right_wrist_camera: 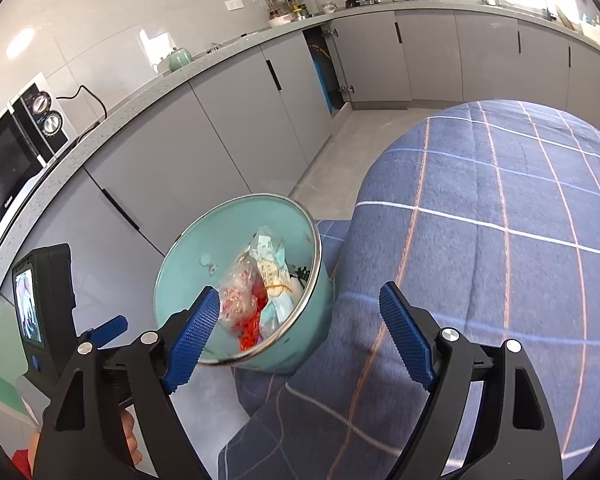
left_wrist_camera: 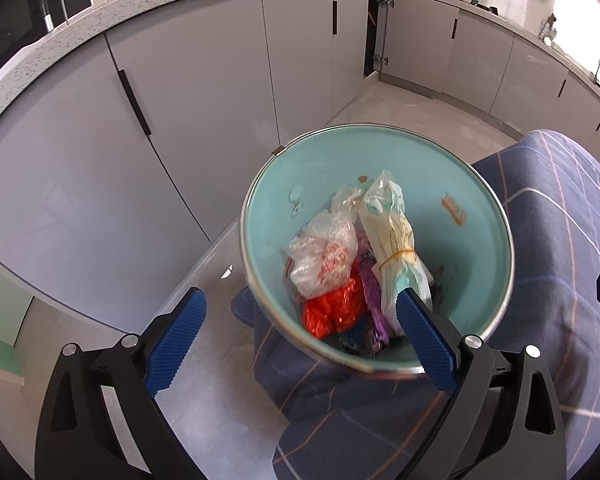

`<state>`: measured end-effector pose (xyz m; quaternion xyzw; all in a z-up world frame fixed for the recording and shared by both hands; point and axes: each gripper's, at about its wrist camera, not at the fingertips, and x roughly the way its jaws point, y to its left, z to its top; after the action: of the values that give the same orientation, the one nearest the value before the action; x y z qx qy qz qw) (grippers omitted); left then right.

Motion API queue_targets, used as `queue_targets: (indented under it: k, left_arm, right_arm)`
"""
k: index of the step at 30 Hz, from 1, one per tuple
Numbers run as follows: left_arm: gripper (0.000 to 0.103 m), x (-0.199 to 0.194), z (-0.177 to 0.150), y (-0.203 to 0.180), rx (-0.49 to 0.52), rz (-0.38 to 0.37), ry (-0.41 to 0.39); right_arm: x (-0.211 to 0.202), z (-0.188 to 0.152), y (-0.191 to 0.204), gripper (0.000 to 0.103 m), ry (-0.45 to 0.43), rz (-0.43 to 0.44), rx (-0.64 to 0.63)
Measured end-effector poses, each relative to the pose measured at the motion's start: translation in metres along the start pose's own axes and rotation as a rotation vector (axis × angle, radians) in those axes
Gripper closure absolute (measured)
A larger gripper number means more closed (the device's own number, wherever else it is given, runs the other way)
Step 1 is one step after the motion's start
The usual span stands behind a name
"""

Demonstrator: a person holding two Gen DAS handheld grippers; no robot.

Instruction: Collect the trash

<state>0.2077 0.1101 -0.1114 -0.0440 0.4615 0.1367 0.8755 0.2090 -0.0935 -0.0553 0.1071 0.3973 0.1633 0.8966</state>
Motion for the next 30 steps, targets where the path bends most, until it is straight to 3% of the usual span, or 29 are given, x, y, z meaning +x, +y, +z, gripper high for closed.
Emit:
queue_targets:
  k: [9,19,23,30]
  left_arm:
    - [0.006,-0.044,-0.029,0.009,0.029,0.072,-0.113]
    - [0.006,-0.088,-0.053,0.02,-0.005,0.048,-0.198]
    - [0.006,-0.108,-0.058,0.025,-0.015,0.021,-0.251]
    - [0.006,-0.15,-0.066,0.032,-0.007,0.045,-0.391]
  right_arm:
    - [-0.021,-0.027,0.015,0.018,-0.014,0.002,-0.036]
    - [-0.055,-0.049,0.034,0.018,-0.075,0.007,-0.075]
    - [-0.074,-0.054,0.038,0.018,-0.128,0.002,-0.08]
    - [-0.115,-0.059,0.046,0.015,-0.304,-0.023,-0.09]
